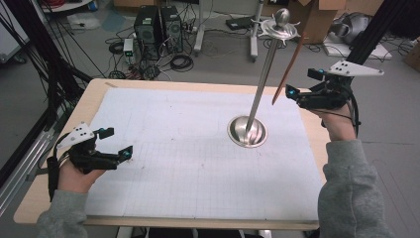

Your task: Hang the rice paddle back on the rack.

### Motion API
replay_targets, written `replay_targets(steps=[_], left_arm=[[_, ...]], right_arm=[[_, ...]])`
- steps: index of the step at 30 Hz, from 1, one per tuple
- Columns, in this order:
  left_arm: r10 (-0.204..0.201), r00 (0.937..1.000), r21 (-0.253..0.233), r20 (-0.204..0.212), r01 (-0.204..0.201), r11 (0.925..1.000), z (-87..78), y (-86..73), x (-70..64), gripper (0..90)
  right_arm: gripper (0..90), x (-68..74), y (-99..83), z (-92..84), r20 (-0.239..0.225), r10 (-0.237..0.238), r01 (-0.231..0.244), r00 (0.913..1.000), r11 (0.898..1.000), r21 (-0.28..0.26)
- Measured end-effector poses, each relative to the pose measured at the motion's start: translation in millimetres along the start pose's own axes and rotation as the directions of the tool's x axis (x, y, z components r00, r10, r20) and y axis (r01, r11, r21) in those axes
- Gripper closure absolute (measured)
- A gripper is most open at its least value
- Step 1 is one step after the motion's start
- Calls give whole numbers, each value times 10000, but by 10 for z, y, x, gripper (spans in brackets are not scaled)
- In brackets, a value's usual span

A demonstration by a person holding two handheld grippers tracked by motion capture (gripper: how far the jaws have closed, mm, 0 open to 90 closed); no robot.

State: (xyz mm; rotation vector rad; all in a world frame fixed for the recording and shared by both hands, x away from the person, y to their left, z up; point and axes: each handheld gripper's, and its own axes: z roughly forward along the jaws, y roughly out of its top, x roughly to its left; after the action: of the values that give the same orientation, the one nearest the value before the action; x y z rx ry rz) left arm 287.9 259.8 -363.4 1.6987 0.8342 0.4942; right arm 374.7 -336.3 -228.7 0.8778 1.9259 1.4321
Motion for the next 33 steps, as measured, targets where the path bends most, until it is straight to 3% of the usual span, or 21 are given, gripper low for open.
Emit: replay_targets(steps=[6,12,24,33], left_arm=[[3,10000,-51,55,-2,10000,37,13,-2,20],[131,9999,-411,-81,-135,9991,36,44,-5,20],[108,9999,-429,-54,-110,9990,69,53,-25,20],[134,9999,-409,-45,-136,9991,64,52,-26,20]], right_arm=[[6,30,-121,-21,-43,110,-110,9999,9999,98],[0,99,-226,-50,-114,86,-84,9999,9998,173],[0,211,-442,-67,-112,142,-140,9998,9998,143],[0,266,-606,-92,-268,449,-451,9986,9990,-42]])
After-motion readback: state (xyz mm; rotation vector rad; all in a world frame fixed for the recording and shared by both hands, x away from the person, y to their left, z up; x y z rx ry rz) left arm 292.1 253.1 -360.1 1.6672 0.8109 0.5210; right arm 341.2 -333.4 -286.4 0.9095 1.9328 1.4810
